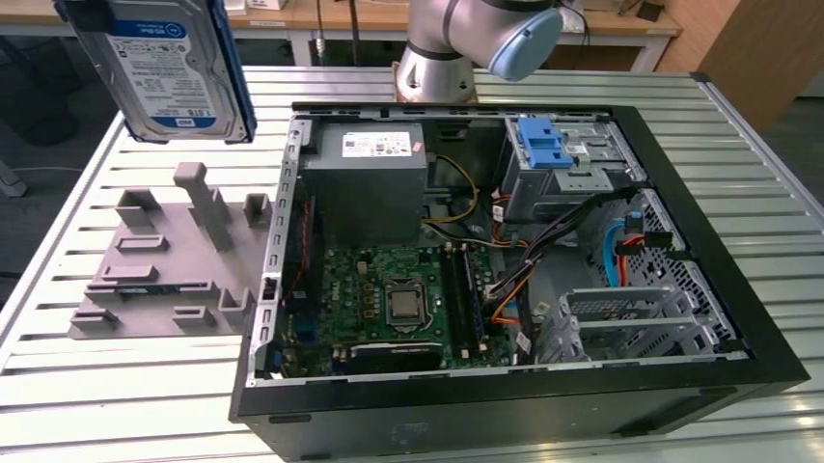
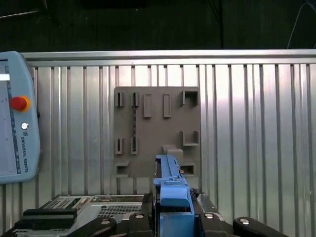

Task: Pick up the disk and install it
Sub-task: 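Pick up the disk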

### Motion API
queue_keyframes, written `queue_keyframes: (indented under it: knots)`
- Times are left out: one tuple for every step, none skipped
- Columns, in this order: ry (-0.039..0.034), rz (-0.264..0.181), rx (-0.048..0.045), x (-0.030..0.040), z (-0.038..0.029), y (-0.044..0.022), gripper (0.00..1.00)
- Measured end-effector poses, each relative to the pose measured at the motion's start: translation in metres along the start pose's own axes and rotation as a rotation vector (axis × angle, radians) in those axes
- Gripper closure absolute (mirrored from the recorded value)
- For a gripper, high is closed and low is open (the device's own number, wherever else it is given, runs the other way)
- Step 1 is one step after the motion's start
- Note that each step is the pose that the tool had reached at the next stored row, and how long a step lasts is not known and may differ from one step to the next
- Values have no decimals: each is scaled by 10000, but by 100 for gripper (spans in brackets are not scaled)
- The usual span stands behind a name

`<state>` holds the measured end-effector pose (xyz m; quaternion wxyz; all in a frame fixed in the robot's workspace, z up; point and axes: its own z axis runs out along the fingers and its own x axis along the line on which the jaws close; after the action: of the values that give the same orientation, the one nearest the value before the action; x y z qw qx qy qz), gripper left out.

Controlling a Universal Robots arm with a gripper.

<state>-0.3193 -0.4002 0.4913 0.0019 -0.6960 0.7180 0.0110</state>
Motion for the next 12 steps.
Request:
queue_keyframes:
  knots:
    - [0,0,-1,12,0,-8,63]
    - [1,0,-1,24,-1,-17,63]
    - [1,0,-1,34,0,-30,63]
    - [0,1,0,42,0,-47,63]
    - [0,1,0,48,0,-65,63]
    - [1,0,-1,52,0,-83,63]
    - [0,0,-1,54,1,-98,63]
    - [0,1,0,56,1,-111,63]
    - [0,0,0,57,2,-125,63]
    - [1,0,0,59,2,-139,63]
    - [0,0,-1,60,2,-154,63]
    - [0,0,0,62,2,-172,63]
